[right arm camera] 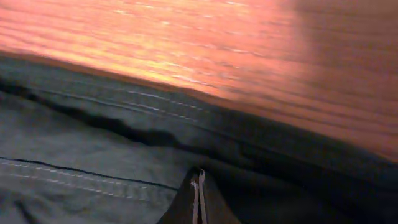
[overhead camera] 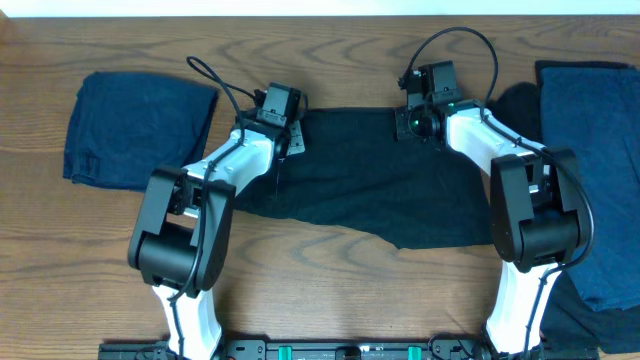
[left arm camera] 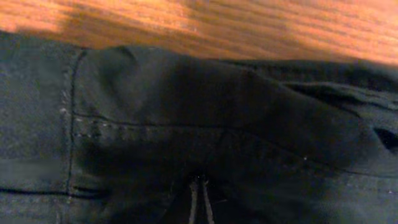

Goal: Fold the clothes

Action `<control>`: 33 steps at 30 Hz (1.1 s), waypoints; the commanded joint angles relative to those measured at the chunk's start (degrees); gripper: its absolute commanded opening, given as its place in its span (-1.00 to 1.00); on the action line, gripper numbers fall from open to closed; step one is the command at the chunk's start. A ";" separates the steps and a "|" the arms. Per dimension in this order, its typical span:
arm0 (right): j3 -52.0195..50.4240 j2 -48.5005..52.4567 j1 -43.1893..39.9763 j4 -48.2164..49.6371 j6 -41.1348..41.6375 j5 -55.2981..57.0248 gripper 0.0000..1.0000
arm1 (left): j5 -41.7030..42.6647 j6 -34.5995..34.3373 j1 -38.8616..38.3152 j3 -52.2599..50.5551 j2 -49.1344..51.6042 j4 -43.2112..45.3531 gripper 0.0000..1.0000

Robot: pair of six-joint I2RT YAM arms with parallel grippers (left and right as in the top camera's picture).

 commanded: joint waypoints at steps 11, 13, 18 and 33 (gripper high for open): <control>0.11 -5.51 -1.25 1.46 -2.75 6.67 -0.87 | -2.58 4.85 0.15 1.73 -9.05 0.98 -0.88; 0.11 -8.87 -1.97 -1.03 -2.67 7.30 -0.87 | -2.58 4.85 0.15 1.70 -13.00 0.11 -0.88; 0.11 -13.42 -3.91 -7.87 -2.62 11.28 -0.95 | -2.58 4.87 0.15 1.70 -17.42 -1.18 -0.87; -1.53 -1.40 -8.37 -7.45 -2.19 13.49 -0.92 | -7.96 5.73 2.32 1.36 -2.10 3.45 -0.88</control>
